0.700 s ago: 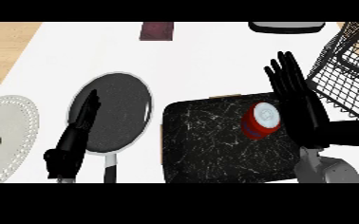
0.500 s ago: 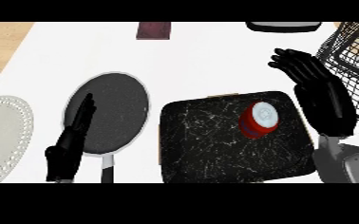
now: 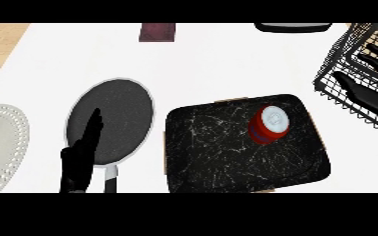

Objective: Pick the can from the tray and place it in the tiered basket

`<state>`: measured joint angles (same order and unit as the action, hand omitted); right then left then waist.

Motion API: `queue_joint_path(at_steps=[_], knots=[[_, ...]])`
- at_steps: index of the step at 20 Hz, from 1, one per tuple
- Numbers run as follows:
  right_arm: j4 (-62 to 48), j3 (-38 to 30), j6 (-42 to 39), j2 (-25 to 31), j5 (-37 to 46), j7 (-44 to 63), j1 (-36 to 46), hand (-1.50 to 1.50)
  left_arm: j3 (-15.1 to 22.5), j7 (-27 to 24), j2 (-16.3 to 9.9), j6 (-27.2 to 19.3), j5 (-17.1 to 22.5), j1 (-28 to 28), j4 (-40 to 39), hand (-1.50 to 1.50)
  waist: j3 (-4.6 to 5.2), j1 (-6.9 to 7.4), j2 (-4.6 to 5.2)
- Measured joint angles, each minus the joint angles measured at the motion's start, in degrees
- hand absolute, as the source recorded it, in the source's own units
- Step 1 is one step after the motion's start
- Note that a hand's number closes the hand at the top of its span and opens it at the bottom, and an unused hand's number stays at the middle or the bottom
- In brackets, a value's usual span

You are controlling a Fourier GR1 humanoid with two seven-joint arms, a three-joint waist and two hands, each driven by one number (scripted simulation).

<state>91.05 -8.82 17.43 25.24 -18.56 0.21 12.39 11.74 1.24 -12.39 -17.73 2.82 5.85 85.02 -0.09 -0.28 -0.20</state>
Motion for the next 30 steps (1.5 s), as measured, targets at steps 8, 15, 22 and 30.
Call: queue_joint_path(at_steps=[8,15,22,30], knots=[[9.95,1.17,-9.25,9.73,-0.33,11.27,-7.19,-1.50,-1.09,-0.35,0.81,-0.09,-0.40,-0.02,-0.85,0.00,-0.08,-0.48,-0.30],[19.83,7.39,-18.47,24.16,4.39,26.93,-8.18,-1.50,-1.35,-0.17,0.72,0.45,-0.29,-0.13,-1.04,0.00,0.02,-0.50,-0.35],[28.94,13.87,-19.67,30.43,12.82,44.60,-3.79,-1.50,-1.45,-0.24,0.85,1.29,-0.42,-0.58,-1.12,0.00,-0.02,0.48,-0.13],[30.27,26.97,-18.81,23.58,26.82,56.54,3.67,-1.50,-2.02,-2.01,1.88,1.97,-1.03,-1.81,-3.18,0.00,-0.30,1.06,-0.12]])
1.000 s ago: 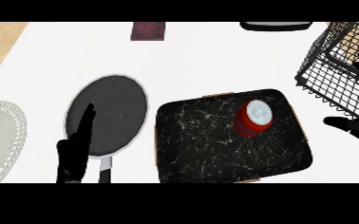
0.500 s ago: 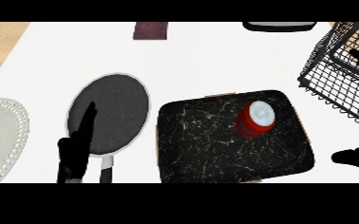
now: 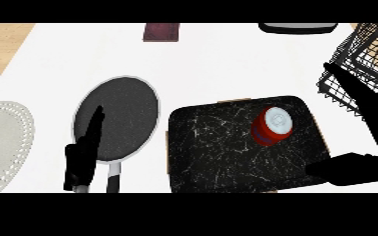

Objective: Pick the can from the tray and place it in the tiered basket

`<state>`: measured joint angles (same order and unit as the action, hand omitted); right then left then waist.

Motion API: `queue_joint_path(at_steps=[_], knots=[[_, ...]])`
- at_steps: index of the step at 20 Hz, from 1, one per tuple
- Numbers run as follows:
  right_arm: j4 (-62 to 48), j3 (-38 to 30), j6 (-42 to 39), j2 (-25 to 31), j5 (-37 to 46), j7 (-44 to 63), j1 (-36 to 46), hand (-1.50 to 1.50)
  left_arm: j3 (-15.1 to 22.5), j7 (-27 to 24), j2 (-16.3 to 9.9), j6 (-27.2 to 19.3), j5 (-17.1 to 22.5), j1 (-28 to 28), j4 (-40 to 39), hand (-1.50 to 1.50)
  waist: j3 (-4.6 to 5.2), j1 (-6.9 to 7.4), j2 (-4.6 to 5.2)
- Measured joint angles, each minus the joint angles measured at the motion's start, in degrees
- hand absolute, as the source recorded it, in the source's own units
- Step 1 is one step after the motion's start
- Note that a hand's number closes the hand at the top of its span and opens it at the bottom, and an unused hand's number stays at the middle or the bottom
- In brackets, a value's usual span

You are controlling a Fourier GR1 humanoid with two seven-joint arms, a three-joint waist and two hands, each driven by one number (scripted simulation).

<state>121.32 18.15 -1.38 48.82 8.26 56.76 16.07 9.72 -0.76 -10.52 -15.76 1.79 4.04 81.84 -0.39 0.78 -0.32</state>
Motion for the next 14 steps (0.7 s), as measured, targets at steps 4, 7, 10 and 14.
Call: queue_joint_path(at_steps=[4,7,10,14], knots=[[-2.29,4.53,-1.90,-1.63,4.59,1.96,1.62,-1.50,-0.35,-0.86,0.06,0.34,-0.06,0.49,0.11,0.00,0.03,-0.01,0.01],[-4.63,7.20,-3.76,-2.73,6.37,3.08,3.34,-1.50,-0.36,-1.28,0.36,0.21,-0.48,0.41,-0.10,0.00,0.01,0.04,0.04],[-6.55,9.01,-5.28,-4.47,7.29,4.19,4.88,-1.50,-0.69,-0.41,0.29,0.64,-0.26,0.23,0.00,0.00,0.02,-0.03,0.02],[-9.45,10.14,-6.78,-8.15,7.74,5.07,7.72,-1.50,-1.18,0.91,-0.01,1.61,0.14,-0.09,0.27,0.00,0.04,-0.11,0.03]])
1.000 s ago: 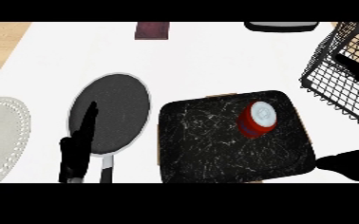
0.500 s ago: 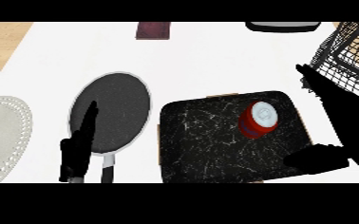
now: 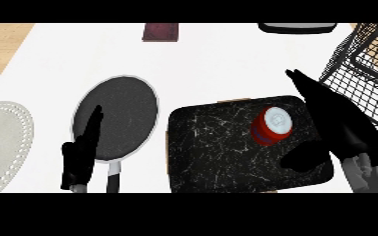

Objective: Pick the can from the tray and place it in the tiered basket

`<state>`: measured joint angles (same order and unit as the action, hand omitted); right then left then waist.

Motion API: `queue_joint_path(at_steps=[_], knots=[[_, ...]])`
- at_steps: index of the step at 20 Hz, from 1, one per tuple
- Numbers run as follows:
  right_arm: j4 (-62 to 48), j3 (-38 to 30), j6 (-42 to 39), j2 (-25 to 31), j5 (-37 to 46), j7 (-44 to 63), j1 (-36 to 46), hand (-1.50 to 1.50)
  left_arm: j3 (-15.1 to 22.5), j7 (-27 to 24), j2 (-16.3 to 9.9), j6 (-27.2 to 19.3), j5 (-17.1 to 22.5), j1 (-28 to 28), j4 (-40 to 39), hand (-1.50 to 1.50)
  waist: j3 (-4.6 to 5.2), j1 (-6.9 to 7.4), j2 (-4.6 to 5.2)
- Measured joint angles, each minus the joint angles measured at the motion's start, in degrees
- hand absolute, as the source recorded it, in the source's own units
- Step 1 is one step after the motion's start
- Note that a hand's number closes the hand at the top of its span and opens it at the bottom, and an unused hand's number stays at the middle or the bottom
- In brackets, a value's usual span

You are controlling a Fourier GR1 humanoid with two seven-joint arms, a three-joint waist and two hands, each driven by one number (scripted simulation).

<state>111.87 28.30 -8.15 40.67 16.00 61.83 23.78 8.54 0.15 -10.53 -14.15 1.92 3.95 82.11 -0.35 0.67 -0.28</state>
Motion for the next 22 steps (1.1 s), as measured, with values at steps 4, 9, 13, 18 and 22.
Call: queue_joint_path(at_steps=[4,9,13,18,22], knots=[[-2.47,1.91,-1.04,-3.96,1.70,0.52,1.55,-1.50,-0.28,-0.74,0.23,0.07,-0.44,0.18,-0.17,0.00,-0.03,-0.09,-0.05],[-6.42,3.37,-2.82,-5.72,1.92,1.15,2.55,-1.50,-0.14,0.15,0.67,-0.67,-1.45,0.17,0.14,0.00,-0.01,-0.13,-0.02],[-7.41,3.62,-4.28,-6.00,0.93,1.90,2.91,-1.50,-0.54,0.48,0.57,-0.06,-1.12,0.13,0.12,0.00,0.01,-0.34,-0.06],[-9.29,4.56,-5.30,-7.32,1.31,1.51,1.75,-1.50,-0.55,0.55,0.90,-0.69,-2.01,0.76,0.78,0.00,0.05,-0.43,-0.04],[-11.02,3.96,-6.38,-8.23,1.09,1.18,2.29,-1.50,-0.86,0.67,1.27,-0.53,-2.14,0.04,0.04,0.00,-0.03,-0.46,-0.06]])
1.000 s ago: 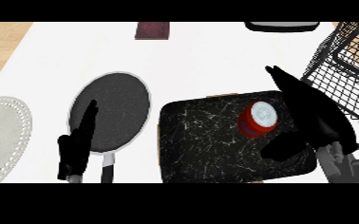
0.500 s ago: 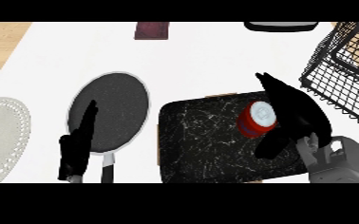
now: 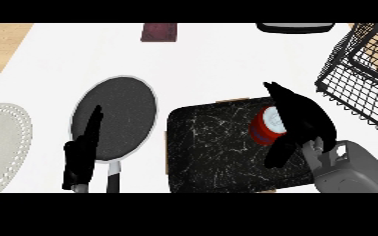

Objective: Pick the can from the tray and place it in the tiered basket

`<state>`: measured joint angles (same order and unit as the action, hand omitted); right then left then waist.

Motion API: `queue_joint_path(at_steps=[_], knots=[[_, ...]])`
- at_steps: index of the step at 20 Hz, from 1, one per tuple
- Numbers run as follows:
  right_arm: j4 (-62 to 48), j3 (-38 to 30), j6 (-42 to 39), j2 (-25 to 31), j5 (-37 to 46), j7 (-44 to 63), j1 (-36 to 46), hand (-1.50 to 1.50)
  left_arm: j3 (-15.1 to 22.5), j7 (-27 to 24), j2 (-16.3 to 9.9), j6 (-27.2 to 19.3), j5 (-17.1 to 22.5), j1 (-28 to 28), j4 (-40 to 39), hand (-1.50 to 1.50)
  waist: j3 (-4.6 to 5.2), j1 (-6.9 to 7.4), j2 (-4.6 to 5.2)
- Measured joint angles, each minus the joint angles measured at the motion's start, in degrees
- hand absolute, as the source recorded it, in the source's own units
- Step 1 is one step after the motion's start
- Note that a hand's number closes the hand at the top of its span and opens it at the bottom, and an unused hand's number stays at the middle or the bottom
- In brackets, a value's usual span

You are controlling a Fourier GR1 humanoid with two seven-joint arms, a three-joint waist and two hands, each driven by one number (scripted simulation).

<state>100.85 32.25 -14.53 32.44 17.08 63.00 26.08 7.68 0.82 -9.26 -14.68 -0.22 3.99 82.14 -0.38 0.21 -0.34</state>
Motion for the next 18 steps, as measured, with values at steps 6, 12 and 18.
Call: queue_joint_path(at_steps=[6,12,18], knots=[[-3.11,-0.57,-1.61,-0.91,-0.55,-0.79,-0.40,-1.50,-0.04,-1.64,0.38,0.26,-0.46,0.89,0.19,0.00,0.00,-0.03,-0.01],[-5.88,-1.66,-2.59,-2.62,-0.29,-1.30,-1.04,-1.50,-0.18,-0.52,0.44,0.44,-0.75,1.43,1.44,0.00,0.06,0.01,0.04],[-8.87,-2.73,-3.38,-4.62,1.59,-2.97,-2.09,1.50,-0.51,-0.60,0.89,0.90,-0.96,1.32,1.04,0.00,0.01,0.00,0.03]])
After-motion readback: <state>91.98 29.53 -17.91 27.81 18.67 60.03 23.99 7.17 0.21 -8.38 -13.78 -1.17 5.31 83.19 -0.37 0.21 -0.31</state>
